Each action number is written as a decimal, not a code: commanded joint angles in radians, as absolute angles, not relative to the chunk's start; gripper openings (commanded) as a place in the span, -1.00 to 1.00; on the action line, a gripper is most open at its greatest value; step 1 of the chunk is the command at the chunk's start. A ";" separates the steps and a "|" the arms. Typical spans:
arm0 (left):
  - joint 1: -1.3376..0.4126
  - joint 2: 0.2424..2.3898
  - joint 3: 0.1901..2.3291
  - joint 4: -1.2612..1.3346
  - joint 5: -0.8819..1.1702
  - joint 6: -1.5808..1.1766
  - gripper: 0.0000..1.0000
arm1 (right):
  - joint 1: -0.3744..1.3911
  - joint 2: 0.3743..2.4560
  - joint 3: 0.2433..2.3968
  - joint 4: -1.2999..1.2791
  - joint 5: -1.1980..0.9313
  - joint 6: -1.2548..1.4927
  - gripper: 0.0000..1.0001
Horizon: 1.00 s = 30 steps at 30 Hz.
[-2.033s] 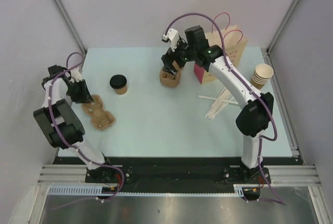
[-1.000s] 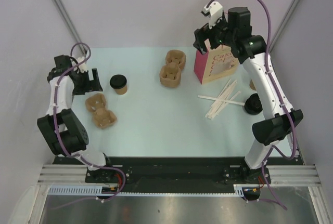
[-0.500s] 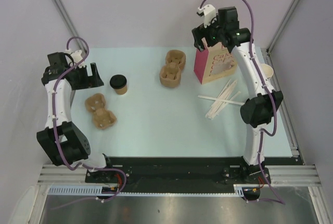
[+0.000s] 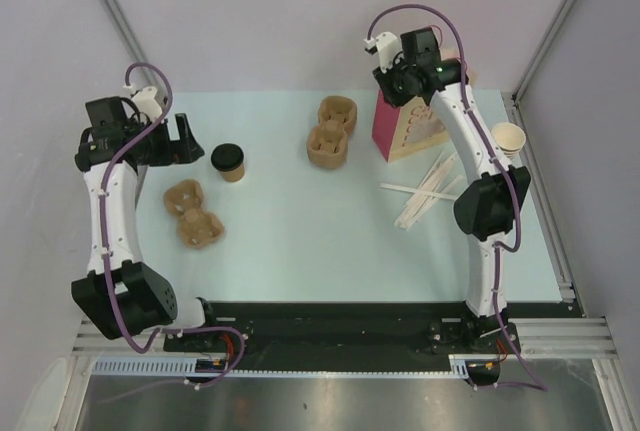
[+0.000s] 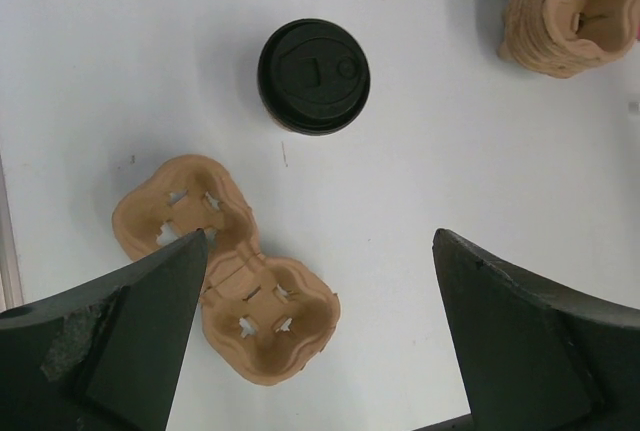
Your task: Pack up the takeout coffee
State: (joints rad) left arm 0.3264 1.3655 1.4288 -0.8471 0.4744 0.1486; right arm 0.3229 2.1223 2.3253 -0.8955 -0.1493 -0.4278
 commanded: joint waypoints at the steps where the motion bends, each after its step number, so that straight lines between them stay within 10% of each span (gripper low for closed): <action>1: 0.301 1.312 1.470 -0.796 0.529 0.112 0.99 | 0.319 1.979 2.324 -0.936 -0.218 -0.478 -1.00; 11: 0.298 1.322 1.517 -0.782 0.563 0.101 0.99 | 0.493 1.712 2.238 -1.032 -0.374 -0.653 -1.00; 30: 0.296 1.209 1.368 -0.773 0.571 0.133 0.99 | 1.066 1.408 1.675 -0.951 -0.028 -0.623 -1.00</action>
State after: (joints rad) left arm 0.3031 1.2484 1.4078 -0.7925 0.5537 0.1139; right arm 1.0080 1.4509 1.7168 -1.0306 -0.1310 -0.6685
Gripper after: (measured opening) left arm 0.994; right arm 0.009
